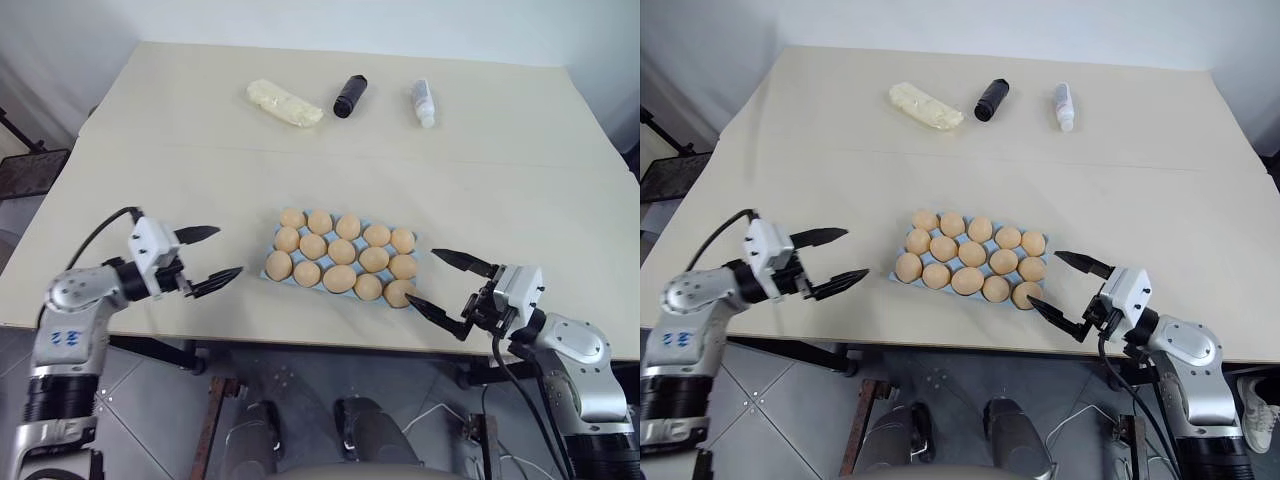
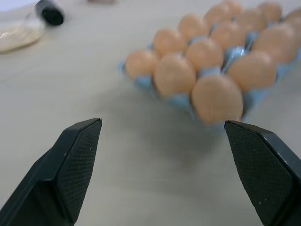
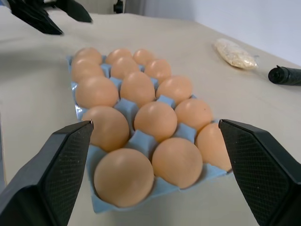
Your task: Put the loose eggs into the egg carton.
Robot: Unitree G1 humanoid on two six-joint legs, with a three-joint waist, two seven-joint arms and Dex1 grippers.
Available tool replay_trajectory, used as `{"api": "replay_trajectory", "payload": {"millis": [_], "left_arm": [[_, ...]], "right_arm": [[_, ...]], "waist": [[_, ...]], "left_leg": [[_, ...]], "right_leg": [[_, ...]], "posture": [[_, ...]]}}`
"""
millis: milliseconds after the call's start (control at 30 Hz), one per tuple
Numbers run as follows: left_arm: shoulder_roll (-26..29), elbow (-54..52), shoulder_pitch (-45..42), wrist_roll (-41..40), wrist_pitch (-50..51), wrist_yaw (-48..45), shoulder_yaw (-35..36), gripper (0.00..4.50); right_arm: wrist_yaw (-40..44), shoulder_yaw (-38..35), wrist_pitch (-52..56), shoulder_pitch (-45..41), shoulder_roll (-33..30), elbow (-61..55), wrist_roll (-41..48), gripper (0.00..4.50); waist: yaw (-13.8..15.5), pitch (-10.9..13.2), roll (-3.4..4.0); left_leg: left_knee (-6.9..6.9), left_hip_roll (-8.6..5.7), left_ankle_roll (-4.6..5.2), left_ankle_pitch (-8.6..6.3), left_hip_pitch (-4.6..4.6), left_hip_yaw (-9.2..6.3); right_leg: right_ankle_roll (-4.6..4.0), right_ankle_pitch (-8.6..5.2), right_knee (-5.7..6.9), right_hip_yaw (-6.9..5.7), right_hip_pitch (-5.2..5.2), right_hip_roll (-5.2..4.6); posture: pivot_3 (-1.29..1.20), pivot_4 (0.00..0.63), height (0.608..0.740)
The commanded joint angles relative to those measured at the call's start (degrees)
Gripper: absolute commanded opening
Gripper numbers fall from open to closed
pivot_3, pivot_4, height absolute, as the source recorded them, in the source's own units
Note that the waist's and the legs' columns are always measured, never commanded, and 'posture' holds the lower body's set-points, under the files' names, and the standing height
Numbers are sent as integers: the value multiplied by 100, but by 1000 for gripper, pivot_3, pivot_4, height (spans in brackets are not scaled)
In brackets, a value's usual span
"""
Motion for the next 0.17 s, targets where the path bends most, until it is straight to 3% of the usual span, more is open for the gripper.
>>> {"api": "replay_trajectory", "payload": {"millis": [33,167], "left_arm": [[245,-76,293,-137,-172,-121,428,4456],[116,-51,299,-60,-334,236,585,4456]], "right_arm": [[241,-259,31,-61,-214,133,202,4500],[384,-323,-19,-171,-292,384,206,4500]], "waist": [[-1,0,0],[19,0,-1]], "left_leg": [[-1,0,-2,-4,0,0],[-1,-4,7,-27,-1,-9]], "right_leg": [[0,0,-1,-1,0,-1],[-3,0,-1,-9,3,-9]], "posture": [[0,150,740],[0,150,740]]}}
